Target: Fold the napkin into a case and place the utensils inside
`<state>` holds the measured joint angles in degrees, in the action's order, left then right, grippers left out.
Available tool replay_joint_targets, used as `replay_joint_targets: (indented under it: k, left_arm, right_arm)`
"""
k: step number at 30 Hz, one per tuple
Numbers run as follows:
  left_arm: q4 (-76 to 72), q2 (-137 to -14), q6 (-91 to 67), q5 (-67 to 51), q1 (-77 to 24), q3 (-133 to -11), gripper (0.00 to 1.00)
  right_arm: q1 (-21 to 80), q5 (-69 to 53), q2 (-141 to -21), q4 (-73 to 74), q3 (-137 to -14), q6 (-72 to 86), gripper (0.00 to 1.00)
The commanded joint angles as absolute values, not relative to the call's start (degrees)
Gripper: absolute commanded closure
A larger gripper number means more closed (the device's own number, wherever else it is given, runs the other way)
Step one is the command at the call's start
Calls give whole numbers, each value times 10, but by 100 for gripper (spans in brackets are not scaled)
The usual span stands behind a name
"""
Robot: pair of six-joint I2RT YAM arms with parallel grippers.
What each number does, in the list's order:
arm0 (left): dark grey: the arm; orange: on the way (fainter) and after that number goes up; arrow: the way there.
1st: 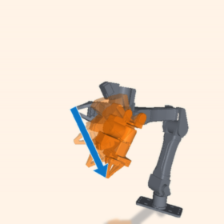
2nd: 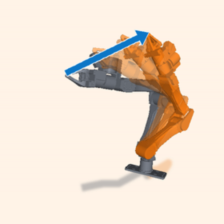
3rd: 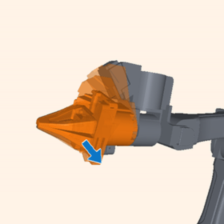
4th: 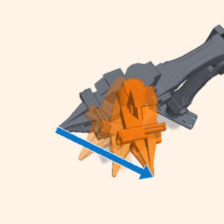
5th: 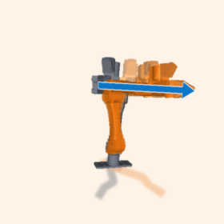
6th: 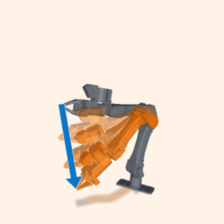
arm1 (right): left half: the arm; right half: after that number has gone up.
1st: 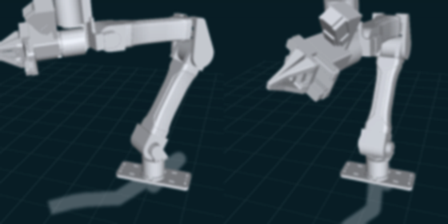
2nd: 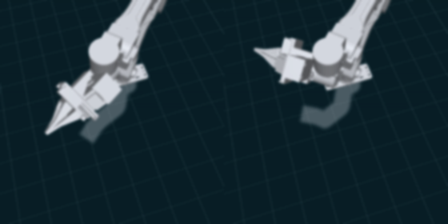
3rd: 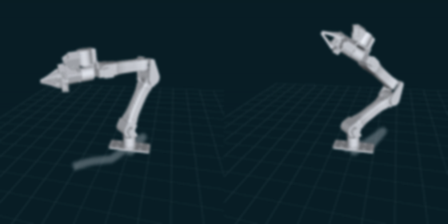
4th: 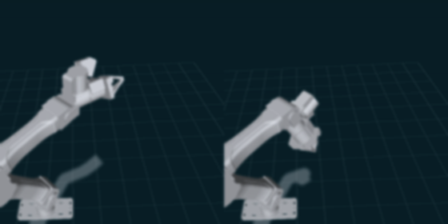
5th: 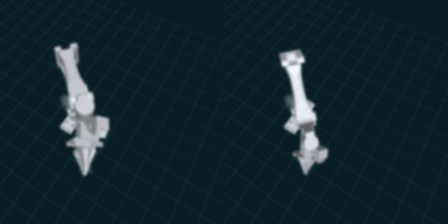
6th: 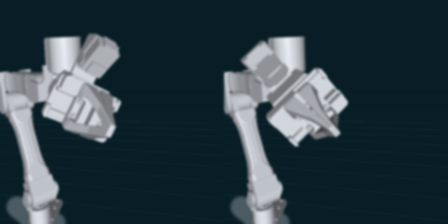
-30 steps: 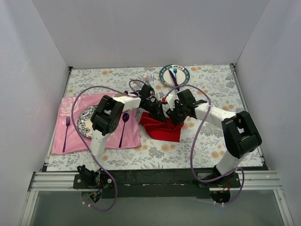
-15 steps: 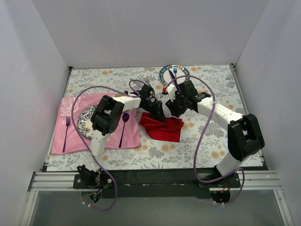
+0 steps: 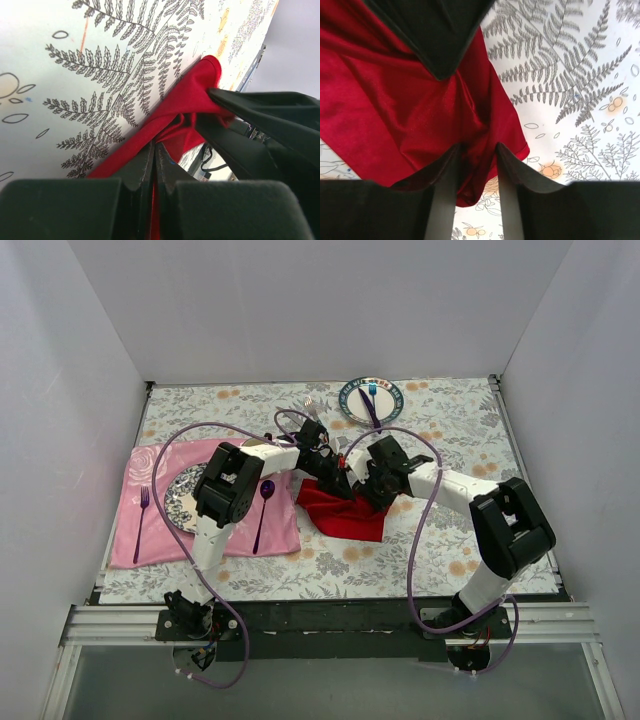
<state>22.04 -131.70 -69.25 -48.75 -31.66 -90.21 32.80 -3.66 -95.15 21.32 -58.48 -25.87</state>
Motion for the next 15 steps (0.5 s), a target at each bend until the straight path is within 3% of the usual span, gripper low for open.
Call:
replay_joint_targets:
  k: [1,3,6,7,10,13,15]
  left_arm:
    - [243,-1322,-679,-453,-318,-888,100]
    - [243,-1322,-677,-454,-318,-888,100]
    - [244,-1322,-678,-456,-319,-889,100]
    - [243,-1320,-679,-460,-319,-889,100]
    - [208,-1297,-686,-489,-319,-875,100]
    - [170,-1255,-684,-505,-319,-861,90]
    - [161,-1239,-683,-515,-317,-848,78]
  right_arm:
    - [330,31,-952,162,-563,-270,63]
    - [329,45,-949,155,-558,-268,66]
    - [330,59,-946,143,-549,-268,80]
    - [330,62,-945,139,-541,-271,90]
    - [330,62,-942,128,-529,-282,99]
    - [330,56,-942,122,-517,-290,99]
    - [330,51,-940,113,-510,-289,99]
